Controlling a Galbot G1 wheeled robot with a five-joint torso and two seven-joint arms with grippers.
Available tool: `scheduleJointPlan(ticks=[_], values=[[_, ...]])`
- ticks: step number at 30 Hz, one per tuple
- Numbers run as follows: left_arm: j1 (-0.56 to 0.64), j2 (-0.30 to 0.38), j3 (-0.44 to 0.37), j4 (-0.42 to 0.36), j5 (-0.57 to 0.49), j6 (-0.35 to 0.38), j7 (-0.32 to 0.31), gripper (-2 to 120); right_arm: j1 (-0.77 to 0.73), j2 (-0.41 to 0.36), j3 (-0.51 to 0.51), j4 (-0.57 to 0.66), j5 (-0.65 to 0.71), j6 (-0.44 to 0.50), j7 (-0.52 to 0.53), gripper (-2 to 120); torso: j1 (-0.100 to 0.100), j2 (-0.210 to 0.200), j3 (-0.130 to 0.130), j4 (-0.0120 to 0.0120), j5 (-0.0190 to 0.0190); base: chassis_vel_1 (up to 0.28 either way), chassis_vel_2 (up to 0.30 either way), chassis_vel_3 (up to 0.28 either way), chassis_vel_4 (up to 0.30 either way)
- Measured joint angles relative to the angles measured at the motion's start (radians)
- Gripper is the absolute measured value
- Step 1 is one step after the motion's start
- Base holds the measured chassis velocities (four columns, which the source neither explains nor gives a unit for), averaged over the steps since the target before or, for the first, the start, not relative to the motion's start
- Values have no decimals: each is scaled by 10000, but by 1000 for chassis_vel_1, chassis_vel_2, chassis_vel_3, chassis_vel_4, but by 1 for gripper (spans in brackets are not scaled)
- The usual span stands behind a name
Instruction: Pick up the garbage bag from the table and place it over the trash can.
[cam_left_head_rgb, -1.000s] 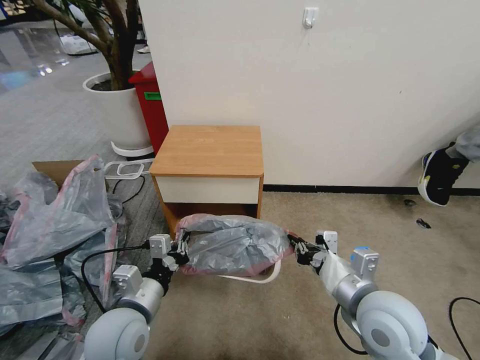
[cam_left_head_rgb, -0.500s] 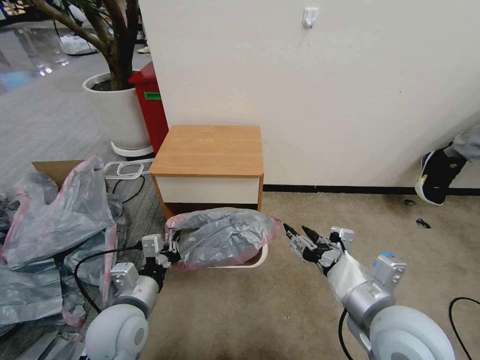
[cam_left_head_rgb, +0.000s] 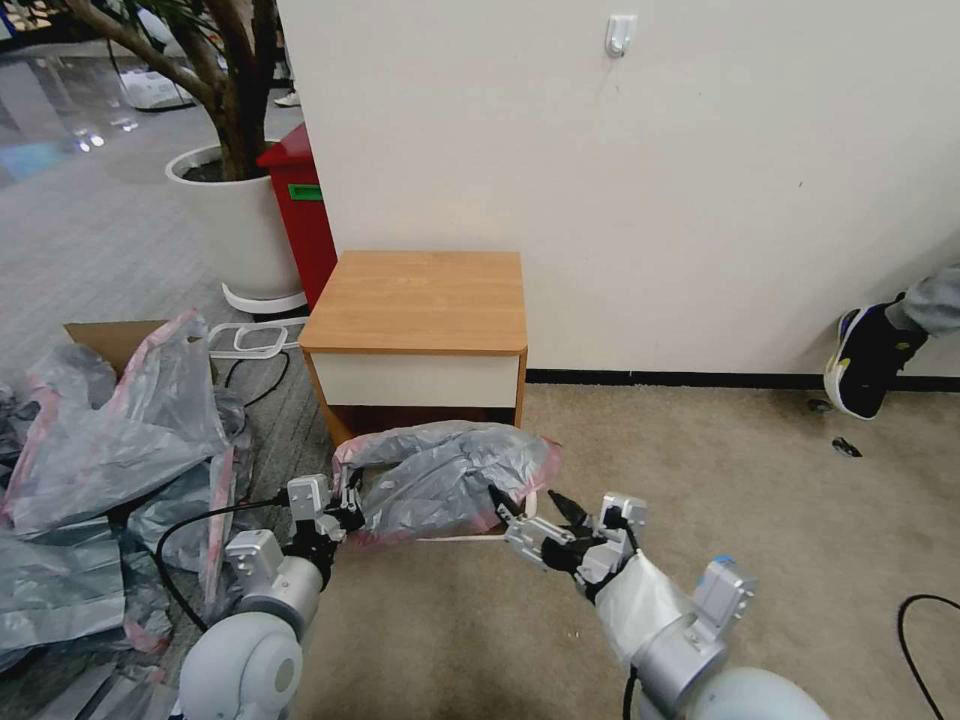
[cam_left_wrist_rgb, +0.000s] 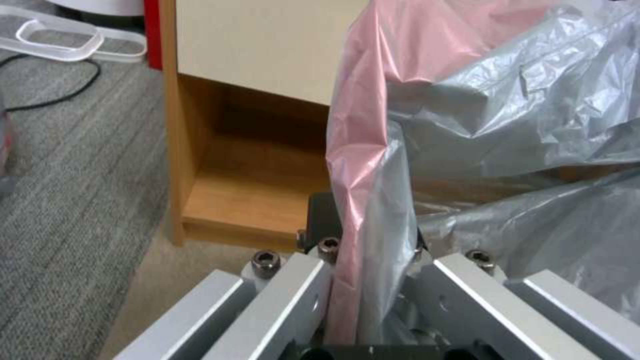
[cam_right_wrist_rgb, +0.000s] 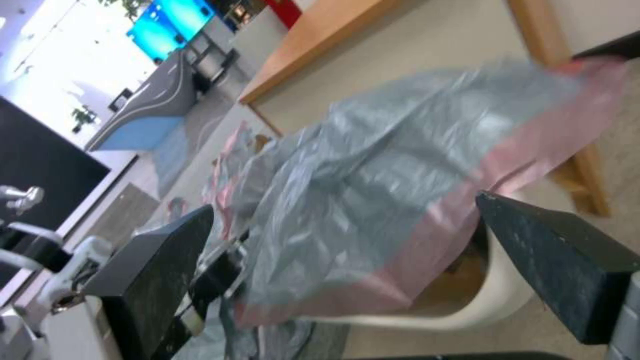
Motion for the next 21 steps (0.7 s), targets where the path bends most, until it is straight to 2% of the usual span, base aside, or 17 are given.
scheduleJointPlan(ticks=[21], values=[[136, -49, 53, -189, 50, -26, 55, 0, 498, 232, -689, -723, -449, -422, 539, 100, 0, 0, 0, 0, 0, 0, 0, 0, 0]])
